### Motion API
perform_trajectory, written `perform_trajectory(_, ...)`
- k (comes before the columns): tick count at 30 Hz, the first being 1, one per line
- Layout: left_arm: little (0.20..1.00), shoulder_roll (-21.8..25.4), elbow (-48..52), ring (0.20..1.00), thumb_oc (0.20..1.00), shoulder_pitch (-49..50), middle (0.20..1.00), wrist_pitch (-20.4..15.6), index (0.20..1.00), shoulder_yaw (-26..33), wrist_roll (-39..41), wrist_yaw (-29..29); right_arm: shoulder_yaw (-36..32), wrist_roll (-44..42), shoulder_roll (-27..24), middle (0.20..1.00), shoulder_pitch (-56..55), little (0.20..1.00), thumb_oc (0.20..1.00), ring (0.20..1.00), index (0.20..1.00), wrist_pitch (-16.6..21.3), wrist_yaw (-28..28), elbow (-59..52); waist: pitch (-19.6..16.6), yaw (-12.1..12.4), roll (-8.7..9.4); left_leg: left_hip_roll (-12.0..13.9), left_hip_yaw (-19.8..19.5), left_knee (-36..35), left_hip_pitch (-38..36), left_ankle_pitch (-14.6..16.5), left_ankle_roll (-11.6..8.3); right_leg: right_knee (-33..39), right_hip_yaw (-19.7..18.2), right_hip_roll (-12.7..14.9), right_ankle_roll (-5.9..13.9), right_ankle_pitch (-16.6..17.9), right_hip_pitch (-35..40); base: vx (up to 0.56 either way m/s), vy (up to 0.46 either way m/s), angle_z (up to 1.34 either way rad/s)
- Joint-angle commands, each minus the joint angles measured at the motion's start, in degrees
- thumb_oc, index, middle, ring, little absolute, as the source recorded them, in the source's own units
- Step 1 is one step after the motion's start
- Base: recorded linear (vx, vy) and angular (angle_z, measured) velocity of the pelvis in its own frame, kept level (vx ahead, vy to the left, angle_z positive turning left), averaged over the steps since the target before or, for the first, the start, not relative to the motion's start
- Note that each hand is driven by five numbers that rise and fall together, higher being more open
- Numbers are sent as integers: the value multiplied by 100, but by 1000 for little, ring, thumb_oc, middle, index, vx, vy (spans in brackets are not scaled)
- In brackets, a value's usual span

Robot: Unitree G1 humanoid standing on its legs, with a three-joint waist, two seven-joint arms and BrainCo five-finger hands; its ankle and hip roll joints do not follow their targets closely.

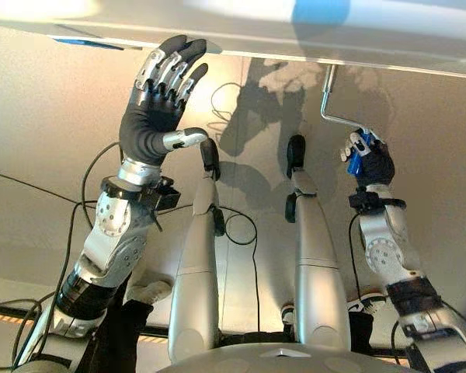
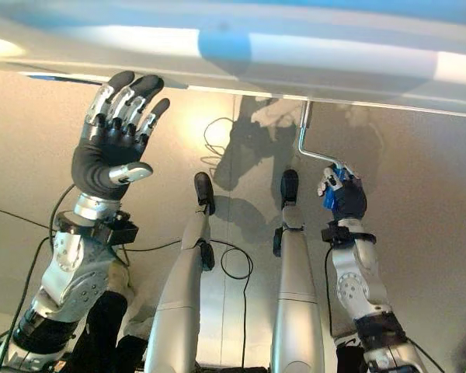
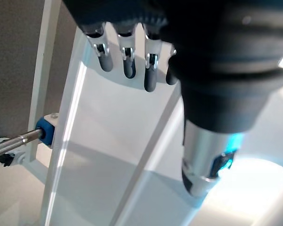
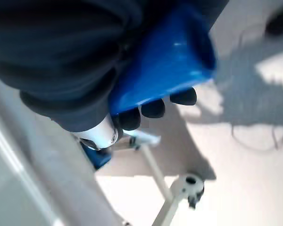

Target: Raise the hospital bed

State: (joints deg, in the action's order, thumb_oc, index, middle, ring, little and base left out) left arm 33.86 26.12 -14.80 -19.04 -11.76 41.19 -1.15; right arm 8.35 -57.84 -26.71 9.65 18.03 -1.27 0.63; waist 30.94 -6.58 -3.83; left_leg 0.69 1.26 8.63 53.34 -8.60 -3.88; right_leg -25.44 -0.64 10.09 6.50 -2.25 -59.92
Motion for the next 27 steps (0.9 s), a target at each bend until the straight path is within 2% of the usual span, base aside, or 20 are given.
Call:
perform_trajectory(1,1000,198,570,1000,1000,97,1000,-179,1000,311,-409,190,-399,-819,-80,200,-219,200,200,200,200,633,-841,-1272,-115,-114,148,-75,239,903,-19,837,174,725,206,-339,147,619,290,0,0,0)
perform_trajectory(9,1000,133,524,1000,1000,-24,1000,-183,1000,74,-375,196,532,-1001,-260,200,321,200,200,200,200,386,-1128,-1816,-115,-44,176,-69,266,924,-8,816,173,737,212,-330,138,666,295,0,0,0)
perform_trajectory(11,1000,32,434,1000,1000,-219,1000,-184,1000,-161,-360,162,1151,-933,-232,200,802,200,200,200,200,259,-1089,-1728,-115,5,159,-71,267,924,-5,801,174,766,215,-322,136,692,317,0,0,0)
perform_trajectory(18,1000,-107,264,1000,1000,-618,1000,-201,1000,-620,-314,123,2398,-617,-92,200,2189,200,200,200,200,-53,-1062,-1319,-115,158,76,-69,232,936,-32,787,175,766,256,-290,132,704,343,0,0,0)
perform_trajectory(20,1000,-162,187,1000,1000,-736,1000,-217,1000,-671,-289,102,2545,-289,-18,200,2624,200,200,200,200,-65,-851,-1044,-115,200,46,-73,225,956,-25,791,176,742,264,-284,127,698,336,0,0,0)
perform_trajectory(24,1000,-238,164,1000,1000,-778,1000,-225,1000,-690,-282,89,2717,-21,45,200,3140,200,200,200,200,-137,-784,-816,-115,253,24,-76,221,965,-30,808,179,740,268,-270,125,694,344,7,2,-3)
perform_trajectory(26,1000,-310,160,1000,1000,-809,1000,-239,1000,-722,-272,87,2767,47,194,200,3420,200,200,200,200,-122,-706,-639,-115,301,10,-84,221,957,-35,810,180,756,282,-262,131,698,348,11,6,-3)
perform_trajectory(27,1000,-395,108,1000,1000,-847,1000,-237,1000,-775,-235,77,2822,30,441,200,3617,200,200,200,200,-134,-621,-325,-115,341,-19,-85,225,958,-38,811,184,751,277,-258,126,693,350,13,11,-3)
